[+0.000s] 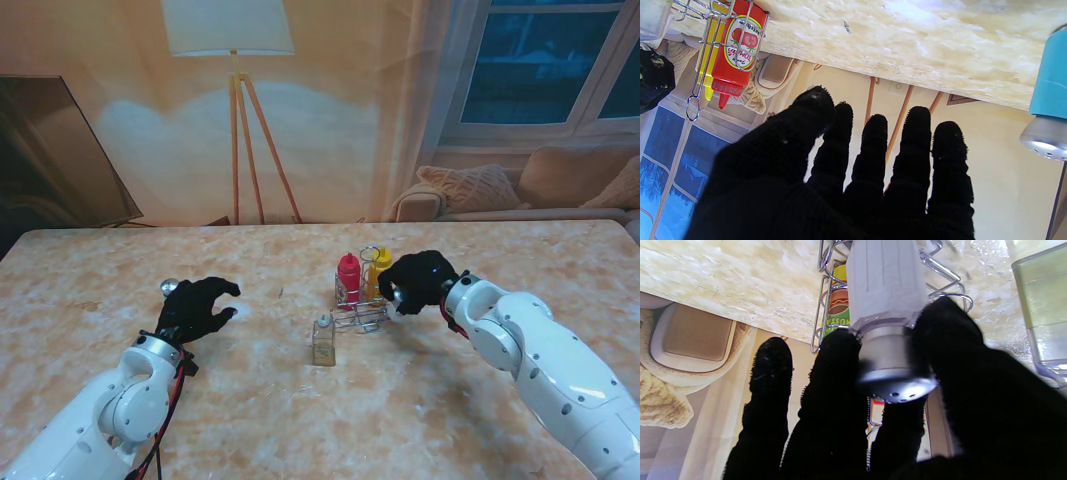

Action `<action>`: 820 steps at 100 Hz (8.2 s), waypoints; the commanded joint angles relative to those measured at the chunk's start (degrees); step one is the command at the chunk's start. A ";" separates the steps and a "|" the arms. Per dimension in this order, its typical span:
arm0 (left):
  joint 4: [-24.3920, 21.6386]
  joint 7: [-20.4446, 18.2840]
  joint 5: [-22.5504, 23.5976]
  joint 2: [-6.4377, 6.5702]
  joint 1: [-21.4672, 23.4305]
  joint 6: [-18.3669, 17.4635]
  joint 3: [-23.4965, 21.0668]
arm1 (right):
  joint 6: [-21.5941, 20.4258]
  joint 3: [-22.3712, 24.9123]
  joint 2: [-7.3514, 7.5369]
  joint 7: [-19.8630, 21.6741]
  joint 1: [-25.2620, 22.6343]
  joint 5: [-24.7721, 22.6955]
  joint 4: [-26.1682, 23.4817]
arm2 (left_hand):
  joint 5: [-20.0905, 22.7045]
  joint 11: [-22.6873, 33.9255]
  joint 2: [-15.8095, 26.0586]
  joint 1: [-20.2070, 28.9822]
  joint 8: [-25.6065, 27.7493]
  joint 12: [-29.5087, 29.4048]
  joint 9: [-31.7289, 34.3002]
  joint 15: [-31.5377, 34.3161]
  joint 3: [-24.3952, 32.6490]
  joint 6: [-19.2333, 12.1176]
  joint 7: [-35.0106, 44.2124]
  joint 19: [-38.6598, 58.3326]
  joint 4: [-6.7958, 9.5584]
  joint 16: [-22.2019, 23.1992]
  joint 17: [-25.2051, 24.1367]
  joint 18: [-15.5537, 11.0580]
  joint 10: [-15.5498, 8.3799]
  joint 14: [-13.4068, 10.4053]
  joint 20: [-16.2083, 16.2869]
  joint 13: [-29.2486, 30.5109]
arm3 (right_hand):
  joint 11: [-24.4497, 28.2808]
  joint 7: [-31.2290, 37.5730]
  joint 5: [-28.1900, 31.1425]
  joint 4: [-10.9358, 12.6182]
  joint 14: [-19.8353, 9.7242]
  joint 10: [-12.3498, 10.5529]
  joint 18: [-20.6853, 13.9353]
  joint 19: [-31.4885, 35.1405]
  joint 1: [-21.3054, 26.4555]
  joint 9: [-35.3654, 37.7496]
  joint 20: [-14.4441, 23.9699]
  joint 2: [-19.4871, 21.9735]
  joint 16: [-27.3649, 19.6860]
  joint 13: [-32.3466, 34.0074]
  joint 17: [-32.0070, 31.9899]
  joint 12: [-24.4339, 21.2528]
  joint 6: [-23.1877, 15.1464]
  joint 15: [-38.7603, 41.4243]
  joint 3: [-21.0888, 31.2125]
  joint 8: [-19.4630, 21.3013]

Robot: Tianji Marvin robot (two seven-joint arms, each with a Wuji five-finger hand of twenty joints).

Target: Place the seasoning bottles into the rack

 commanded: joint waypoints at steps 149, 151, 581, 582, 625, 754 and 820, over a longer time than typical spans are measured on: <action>-0.40 -0.68 0.13 -0.09 0.36 -0.03 -0.21 | 5.37 -6.74 -1.37 -8.36 3.13 0.42 7.53 | 0.64 -0.61 -0.20 1.50 1.17 -0.20 -1.78 -1.13 -1.18 -0.67 1.63 -0.65 -1.78 0.60 -1.00 -0.09 -0.91 0.25 -0.68 -1.64 | 4.51 8.25 1.25 1.98 -2.72 -1.84 0.63 0.75 3.49 -0.92 1.15 5.06 -0.86 -1.37 -0.35 0.35 -2.02 3.53 0.50 0.79; -0.39 -0.67 0.13 -0.09 0.36 -0.03 -0.20 | 5.46 -6.79 -1.37 -8.25 3.16 0.48 7.56 | 0.66 -0.60 -0.20 1.48 1.16 -0.20 -1.76 -1.14 -1.19 -0.65 1.63 -0.64 -1.78 0.60 -0.99 -0.09 -0.90 0.22 -0.68 -1.66 | 4.47 8.26 1.25 1.96 -2.66 -1.85 0.67 0.73 3.47 -0.97 1.14 5.06 -0.90 -1.46 -0.43 0.30 -2.02 3.50 0.45 0.79; -0.07 -0.47 0.08 -0.09 0.50 -0.71 -0.57 | -0.61 -18.45 -3.44 10.70 8.29 27.11 2.72 | 0.64 -0.65 -0.58 1.22 1.14 -0.09 -1.46 -1.19 -0.53 -0.73 1.78 -0.71 -1.83 0.60 -1.18 0.07 -0.10 0.17 -0.53 -1.73 | -18.65 -31.05 -10.33 11.16 16.34 13.75 6.18 -0.98 -6.78 -15.56 -18.08 12.77 -26.26 -16.82 -15.70 -30.72 24.35 -35.85 -1.49 -7.75; -0.06 -0.47 0.09 -0.09 0.49 -0.71 -0.57 | -0.62 -18.49 -3.44 10.66 8.32 27.06 2.75 | 0.66 -0.64 -0.58 1.22 1.14 -0.09 -1.45 -1.20 -0.53 -0.68 1.78 -0.69 -1.82 0.60 -1.15 0.04 -0.13 0.10 -0.53 -1.75 | -18.44 -30.87 -10.33 11.11 16.22 13.67 6.14 -0.88 -6.78 -15.61 -17.98 12.61 -26.08 -16.83 -15.71 -30.51 24.27 -35.68 -1.29 -7.70; -0.07 -0.41 0.06 -0.10 0.52 -0.66 -0.63 | -1.16 -20.51 -4.05 8.64 9.79 26.65 4.87 | 0.68 -0.65 -0.65 1.26 1.15 -0.09 -1.44 -1.20 -0.46 -0.72 1.80 -0.72 -1.82 0.60 -1.12 0.06 -0.14 0.15 -0.49 -1.70 | -13.17 -23.49 -8.80 10.56 12.33 11.17 5.14 0.93 -5.64 -13.61 -14.28 10.54 -20.50 -13.39 -13.12 -25.54 20.02 -29.80 0.96 -5.25; -0.06 -0.06 0.25 -0.12 0.66 -0.84 -0.93 | -4.37 -23.85 -5.53 5.42 12.36 28.66 9.37 | 0.69 -0.61 -0.60 1.42 1.18 -0.09 -1.42 -1.11 -0.62 -0.68 1.87 -0.64 -1.93 0.65 -0.99 -0.02 -0.18 0.17 -0.50 -1.65 | 0.61 7.47 2.50 0.55 0.11 -3.98 -0.47 4.44 9.95 4.65 -6.97 -1.29 -5.80 2.37 2.67 -9.64 -2.86 -10.43 6.21 -3.75; 0.04 -0.02 0.19 -0.12 0.59 -0.96 -0.86 | -8.66 -16.94 -3.65 5.98 9.52 23.43 4.02 | 0.73 -0.63 -0.53 1.50 1.17 -0.11 -1.47 -1.09 -0.83 -0.65 1.86 -0.62 -1.92 0.64 -0.96 -0.10 -0.12 0.11 -0.57 -1.60 | 0.18 7.49 2.98 0.70 -0.37 -3.86 -0.88 3.95 9.78 5.27 -6.47 -1.11 -4.91 3.10 3.70 -9.25 -3.30 -10.64 6.42 -3.85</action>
